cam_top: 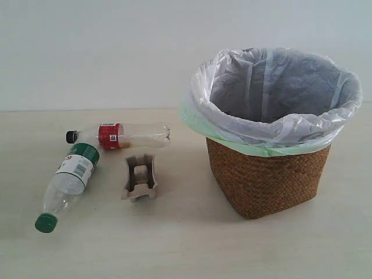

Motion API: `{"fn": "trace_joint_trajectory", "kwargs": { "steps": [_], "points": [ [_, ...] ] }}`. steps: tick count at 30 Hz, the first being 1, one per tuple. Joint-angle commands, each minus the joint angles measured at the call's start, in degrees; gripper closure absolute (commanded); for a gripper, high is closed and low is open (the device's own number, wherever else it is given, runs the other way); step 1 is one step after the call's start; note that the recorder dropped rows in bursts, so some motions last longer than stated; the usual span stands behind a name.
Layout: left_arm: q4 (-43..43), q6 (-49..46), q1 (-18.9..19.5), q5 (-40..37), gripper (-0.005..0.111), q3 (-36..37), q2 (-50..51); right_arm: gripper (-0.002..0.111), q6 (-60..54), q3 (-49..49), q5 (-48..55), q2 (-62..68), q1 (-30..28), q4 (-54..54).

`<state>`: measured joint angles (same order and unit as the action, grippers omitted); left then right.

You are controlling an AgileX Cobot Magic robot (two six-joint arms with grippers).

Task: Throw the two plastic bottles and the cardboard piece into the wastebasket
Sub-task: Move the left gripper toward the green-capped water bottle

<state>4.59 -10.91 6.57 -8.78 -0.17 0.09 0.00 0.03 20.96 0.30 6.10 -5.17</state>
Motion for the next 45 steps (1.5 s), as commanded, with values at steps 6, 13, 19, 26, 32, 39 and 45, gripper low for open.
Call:
{"fn": "trace_joint_trajectory", "kwargs": {
  "steps": [6,13,19,26,32,39,45],
  "points": [
    [3.6,19.0,0.2,25.6,0.103,0.2,-0.1,0.108,0.0,0.0,-0.5,-0.3,-0.3,-0.1],
    [-1.3,37.8,0.2,33.1,0.103,-0.7,-0.1,0.108,0.0,0.0,-0.5,-0.3,-0.3,-0.1],
    [-3.3,39.5,0.2,28.8,0.103,-13.2,7.6,0.108,0.0,0.0,-0.5,-0.3,-0.3,-0.1],
    [-29.2,52.2,0.2,24.1,0.061,-30.6,26.4,0.108,0.0,0.0,-0.5,-0.3,-0.3,-0.1],
    [-42.8,62.0,-0.5,9.3,0.003,-43.3,44.2,0.108,0.0,0.0,-0.5,-0.3,-0.3,-0.1],
    [-43.4,57.7,-7.5,2.9,0.003,-45.6,61.1,0.108,0.0,0.0,-0.5,-0.3,-0.3,-0.1],
    [-42.0,53.5,-12.4,-8.2,0.003,-53.2,77.6,0.108,0.0,0.0,-0.5,-0.3,-0.3,-0.1]
  ]
}}
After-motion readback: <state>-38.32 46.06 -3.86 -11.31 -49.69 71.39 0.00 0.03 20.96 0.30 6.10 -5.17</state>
